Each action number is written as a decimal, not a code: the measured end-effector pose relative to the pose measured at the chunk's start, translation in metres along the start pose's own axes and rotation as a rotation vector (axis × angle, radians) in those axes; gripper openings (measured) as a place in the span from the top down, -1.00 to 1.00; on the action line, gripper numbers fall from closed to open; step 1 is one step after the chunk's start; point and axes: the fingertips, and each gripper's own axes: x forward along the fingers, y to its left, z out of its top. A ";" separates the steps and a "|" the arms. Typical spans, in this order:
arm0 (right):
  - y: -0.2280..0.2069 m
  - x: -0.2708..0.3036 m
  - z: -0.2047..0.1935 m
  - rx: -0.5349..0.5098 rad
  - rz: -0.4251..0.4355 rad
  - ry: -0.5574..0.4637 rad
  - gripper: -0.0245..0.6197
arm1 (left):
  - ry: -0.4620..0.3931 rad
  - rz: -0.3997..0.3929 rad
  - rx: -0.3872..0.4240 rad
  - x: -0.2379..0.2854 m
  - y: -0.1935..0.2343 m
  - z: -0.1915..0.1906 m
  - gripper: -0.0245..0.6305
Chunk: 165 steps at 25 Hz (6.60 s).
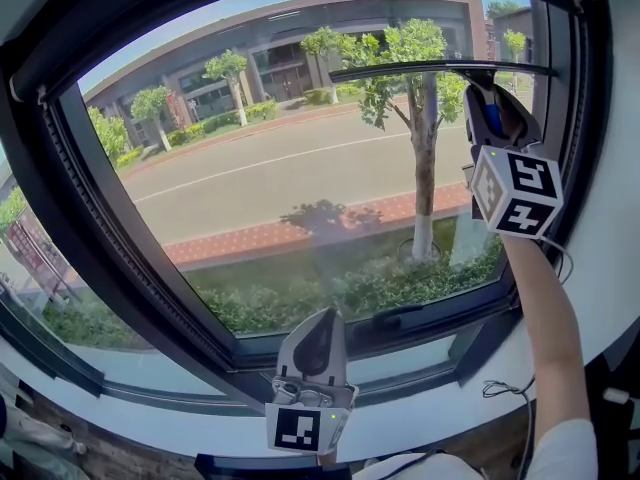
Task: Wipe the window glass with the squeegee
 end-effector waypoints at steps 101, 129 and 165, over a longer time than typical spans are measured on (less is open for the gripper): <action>0.033 -0.118 -0.161 -0.032 0.038 0.269 0.46 | 0.035 -0.012 0.020 -0.009 -0.014 -0.015 0.92; 0.044 -0.162 -0.220 -0.030 0.056 0.382 0.46 | 0.090 -0.023 -0.015 -0.009 -0.019 -0.028 0.92; 0.060 -0.225 -0.303 -0.060 0.109 0.583 0.46 | 0.127 -0.032 0.000 -0.007 -0.021 -0.037 0.92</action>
